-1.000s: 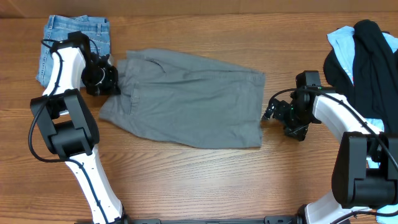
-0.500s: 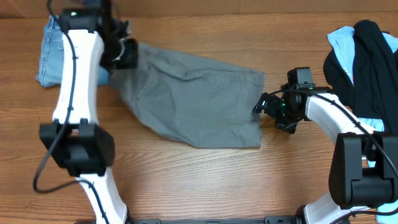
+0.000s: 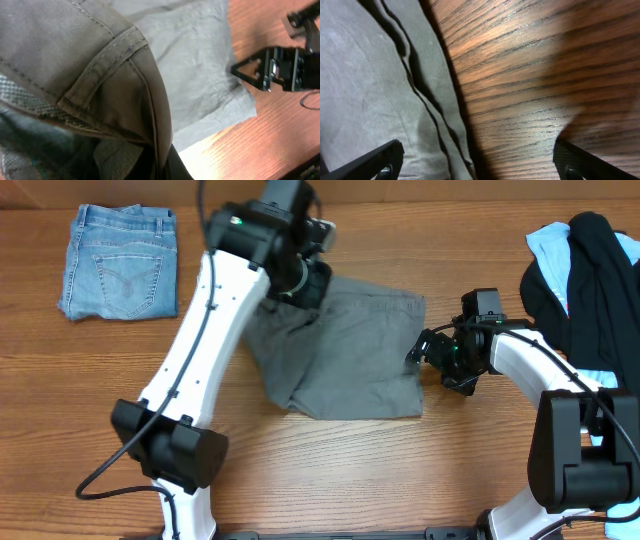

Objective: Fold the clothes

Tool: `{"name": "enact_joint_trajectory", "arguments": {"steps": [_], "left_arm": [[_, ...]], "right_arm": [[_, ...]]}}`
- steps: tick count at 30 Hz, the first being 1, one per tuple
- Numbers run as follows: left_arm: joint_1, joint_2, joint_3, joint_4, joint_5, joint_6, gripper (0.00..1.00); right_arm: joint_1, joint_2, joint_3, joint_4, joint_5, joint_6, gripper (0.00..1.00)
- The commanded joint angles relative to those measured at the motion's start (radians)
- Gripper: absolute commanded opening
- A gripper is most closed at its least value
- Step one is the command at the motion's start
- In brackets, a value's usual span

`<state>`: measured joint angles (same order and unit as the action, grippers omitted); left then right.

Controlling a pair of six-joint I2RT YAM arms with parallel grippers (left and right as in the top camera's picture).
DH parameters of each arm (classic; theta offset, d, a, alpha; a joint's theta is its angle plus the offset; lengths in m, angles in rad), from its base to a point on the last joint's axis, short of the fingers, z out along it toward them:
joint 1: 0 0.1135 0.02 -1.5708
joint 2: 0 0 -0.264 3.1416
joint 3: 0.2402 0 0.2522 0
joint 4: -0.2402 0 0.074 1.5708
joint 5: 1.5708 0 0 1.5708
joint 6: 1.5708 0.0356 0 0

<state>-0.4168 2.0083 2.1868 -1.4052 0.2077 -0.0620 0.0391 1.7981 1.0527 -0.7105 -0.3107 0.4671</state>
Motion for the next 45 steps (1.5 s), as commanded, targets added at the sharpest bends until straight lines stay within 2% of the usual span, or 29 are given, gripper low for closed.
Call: {"name": "enact_joint_trajectory", "arguments": {"steps": [1,12,18,27,29,31,33,35,37,41,45], "left_arm": [[-0.044,0.039,0.013,0.014,-0.008,-0.024,0.04],[-0.051,0.063,0.013,0.024,-0.080,-0.029,0.04],[-0.018,0.062,0.013,-0.031,-0.256,-0.067,0.04],[0.211,0.063,0.009,-0.126,-0.271,-0.096,0.05],[0.266,0.065,0.005,-0.135,-0.270,-0.096,0.13],[0.314,0.065,-0.003,-0.142,-0.269,-0.096,0.30],[0.351,0.065,-0.006,-0.150,-0.259,-0.096,0.87],[0.382,0.065,-0.007,-0.160,-0.259,-0.095,0.87],[0.412,0.065,-0.007,-0.162,-0.259,-0.095,1.00],[0.444,0.065,-0.012,-0.159,-0.259,-0.067,1.00],[0.470,0.065,-0.046,-0.117,-0.250,0.015,1.00]], "right_arm": [[0.000,0.028,-0.005,-0.001,-0.006,0.003,1.00],[0.000,0.028,-0.005,-0.004,-0.005,0.004,1.00],[0.000,0.028,-0.005,-0.018,-0.005,0.002,1.00],[0.000,0.028,-0.005,-0.020,-0.005,0.000,1.00],[0.000,0.028,-0.005,-0.020,-0.005,0.000,1.00],[0.000,0.028,-0.005,-0.020,-0.005,0.000,1.00],[0.000,0.028,-0.005,-0.020,-0.005,0.000,1.00],[0.000,0.028,-0.005,-0.019,-0.005,0.000,1.00],[0.000,0.028,-0.005,-0.019,-0.005,0.000,1.00],[0.000,0.028,-0.005,-0.021,-0.005,0.000,1.00],[0.000,0.028,-0.005,-0.023,-0.005,-0.001,1.00]]}}
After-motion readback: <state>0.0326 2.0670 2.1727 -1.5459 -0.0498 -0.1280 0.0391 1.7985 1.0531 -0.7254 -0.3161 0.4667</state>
